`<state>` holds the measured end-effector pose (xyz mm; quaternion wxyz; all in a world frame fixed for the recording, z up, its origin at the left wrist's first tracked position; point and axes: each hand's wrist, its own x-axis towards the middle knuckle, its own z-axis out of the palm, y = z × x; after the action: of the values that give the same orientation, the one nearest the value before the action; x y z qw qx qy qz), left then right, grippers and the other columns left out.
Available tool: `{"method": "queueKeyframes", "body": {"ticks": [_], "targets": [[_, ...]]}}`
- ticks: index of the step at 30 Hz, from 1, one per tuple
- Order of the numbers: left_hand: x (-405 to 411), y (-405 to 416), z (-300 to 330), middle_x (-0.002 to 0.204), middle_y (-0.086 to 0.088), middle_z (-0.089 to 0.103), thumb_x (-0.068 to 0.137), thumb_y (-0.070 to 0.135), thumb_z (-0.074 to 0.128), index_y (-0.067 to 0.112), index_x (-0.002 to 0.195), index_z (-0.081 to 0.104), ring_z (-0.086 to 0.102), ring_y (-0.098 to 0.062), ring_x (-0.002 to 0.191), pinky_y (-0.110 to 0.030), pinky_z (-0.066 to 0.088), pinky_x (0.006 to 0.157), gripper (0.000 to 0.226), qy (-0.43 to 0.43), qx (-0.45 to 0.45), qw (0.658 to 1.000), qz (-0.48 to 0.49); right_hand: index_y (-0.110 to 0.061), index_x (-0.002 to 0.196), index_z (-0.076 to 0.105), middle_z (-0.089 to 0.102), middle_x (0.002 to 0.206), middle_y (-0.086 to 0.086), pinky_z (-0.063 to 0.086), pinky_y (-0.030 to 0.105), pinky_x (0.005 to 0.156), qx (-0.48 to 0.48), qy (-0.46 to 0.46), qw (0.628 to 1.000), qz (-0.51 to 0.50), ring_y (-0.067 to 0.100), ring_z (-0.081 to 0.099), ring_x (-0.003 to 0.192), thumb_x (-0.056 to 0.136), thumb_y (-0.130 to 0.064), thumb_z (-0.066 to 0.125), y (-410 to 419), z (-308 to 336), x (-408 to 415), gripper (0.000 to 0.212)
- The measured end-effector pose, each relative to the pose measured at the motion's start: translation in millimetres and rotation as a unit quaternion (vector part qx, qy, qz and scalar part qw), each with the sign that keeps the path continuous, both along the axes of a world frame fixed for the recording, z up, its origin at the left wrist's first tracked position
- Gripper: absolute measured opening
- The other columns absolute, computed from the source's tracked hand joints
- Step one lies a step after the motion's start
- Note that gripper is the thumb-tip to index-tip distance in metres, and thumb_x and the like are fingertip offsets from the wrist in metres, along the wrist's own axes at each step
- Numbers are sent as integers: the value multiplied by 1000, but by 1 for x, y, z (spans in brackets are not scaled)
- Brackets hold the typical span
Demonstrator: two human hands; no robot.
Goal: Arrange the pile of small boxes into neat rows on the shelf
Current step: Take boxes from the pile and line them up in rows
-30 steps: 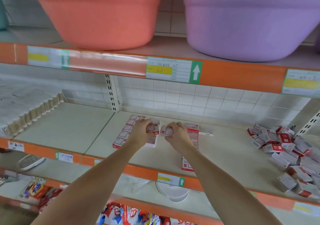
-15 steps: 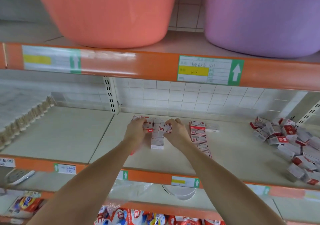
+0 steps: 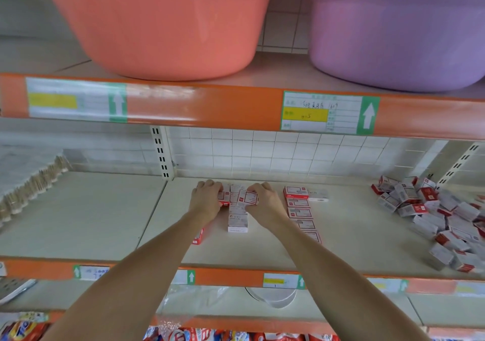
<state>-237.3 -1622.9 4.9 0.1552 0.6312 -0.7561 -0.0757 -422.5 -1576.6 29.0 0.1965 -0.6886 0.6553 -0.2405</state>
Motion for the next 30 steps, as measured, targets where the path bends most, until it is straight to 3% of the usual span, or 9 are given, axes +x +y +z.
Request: {"method": "queueKeyframes", "body": {"ticks": [6,16,26,30], "targets": [[0,-2,-3,124,-3,52,91,19,61,20,118,58,42,-26,119,-36,36,99,27,-31,0,999,5,-19,129,55,47,119,-4,47,31,92,4,-6,1000,6,18,47,114,83,-15,69,0,-2,3,48],[10,6,1,128,-2,53,89,18,62,22,130,54,43,-25,123,-38,36,101,43,0,-7,1000,5,-19,129,55,45,117,-4,53,36,89,29,-8,999,13,19,53,108,81,-19,71,2,-6,7,50],[33,20,14,117,-3,63,91,17,63,18,118,60,51,-24,110,-40,46,93,27,44,-5,999,3,-17,123,56,46,111,-2,54,33,74,21,9,1000,9,18,55,95,80,-30,73,8,-1,19,49],[27,22,18,127,-3,59,91,16,60,17,128,57,48,-26,116,-40,45,97,36,6,-1,1000,-29,-16,123,56,47,110,-2,54,34,74,21,11,1000,10,19,54,96,80,-32,73,12,-3,19,49]]}}
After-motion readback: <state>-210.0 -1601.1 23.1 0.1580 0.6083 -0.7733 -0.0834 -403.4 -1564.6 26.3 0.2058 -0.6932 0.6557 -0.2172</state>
